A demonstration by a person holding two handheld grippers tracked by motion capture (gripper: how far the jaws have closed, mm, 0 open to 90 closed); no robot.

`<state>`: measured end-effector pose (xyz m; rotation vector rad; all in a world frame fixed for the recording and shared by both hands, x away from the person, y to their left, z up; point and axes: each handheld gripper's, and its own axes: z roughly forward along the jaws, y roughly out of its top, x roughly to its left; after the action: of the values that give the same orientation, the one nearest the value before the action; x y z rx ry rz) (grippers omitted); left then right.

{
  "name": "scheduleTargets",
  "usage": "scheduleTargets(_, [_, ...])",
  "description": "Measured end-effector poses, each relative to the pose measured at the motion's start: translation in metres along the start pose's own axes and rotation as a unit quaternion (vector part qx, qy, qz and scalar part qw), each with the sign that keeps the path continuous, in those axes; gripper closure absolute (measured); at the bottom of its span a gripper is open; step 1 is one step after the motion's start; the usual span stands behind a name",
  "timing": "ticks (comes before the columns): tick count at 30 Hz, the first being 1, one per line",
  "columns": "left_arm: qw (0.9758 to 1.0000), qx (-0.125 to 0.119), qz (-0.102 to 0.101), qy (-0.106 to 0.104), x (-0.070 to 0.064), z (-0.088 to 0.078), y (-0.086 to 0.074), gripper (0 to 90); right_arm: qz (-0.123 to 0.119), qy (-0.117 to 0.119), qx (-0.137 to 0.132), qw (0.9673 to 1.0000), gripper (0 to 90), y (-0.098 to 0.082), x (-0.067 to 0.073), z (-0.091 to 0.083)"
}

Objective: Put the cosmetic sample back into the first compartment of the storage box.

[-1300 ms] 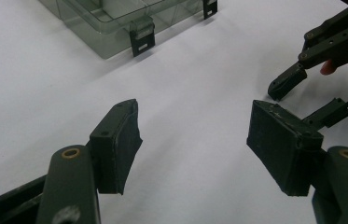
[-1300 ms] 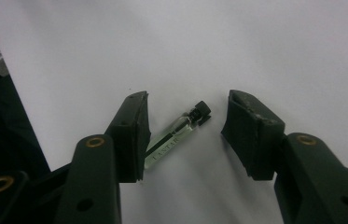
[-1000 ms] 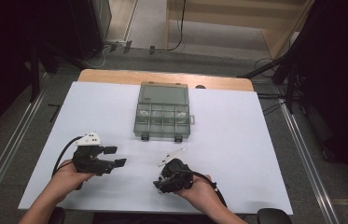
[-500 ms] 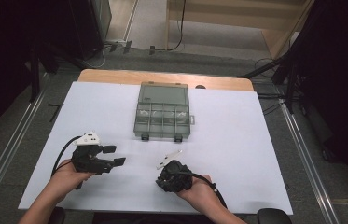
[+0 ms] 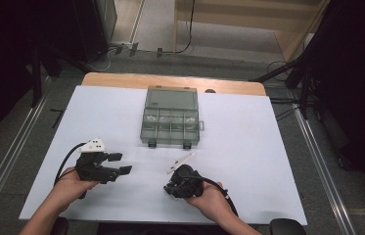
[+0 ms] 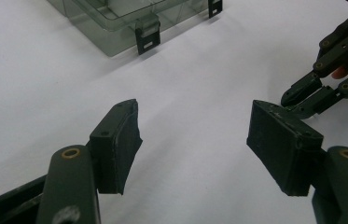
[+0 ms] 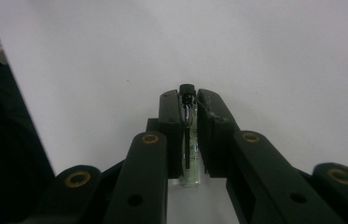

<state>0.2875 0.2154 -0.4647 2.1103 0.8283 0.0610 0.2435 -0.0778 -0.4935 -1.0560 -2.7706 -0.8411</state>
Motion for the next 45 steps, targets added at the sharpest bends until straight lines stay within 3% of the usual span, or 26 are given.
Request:
scheduleTargets(20, [1.0, 0.002, 0.002, -0.005, -0.001, 0.003, 0.002, 33.7, 0.028, 0.005, -0.027, 0.9992, 82.5, 0.0, -0.017, -0.019])
scheduleTargets(45, [0.9999, 0.008, 0.007, -0.013, 0.0, 0.011, 0.006, 33.7, 0.045, 0.011, -0.027, 0.9986, 82.5, 0.016, -0.037, -0.031])
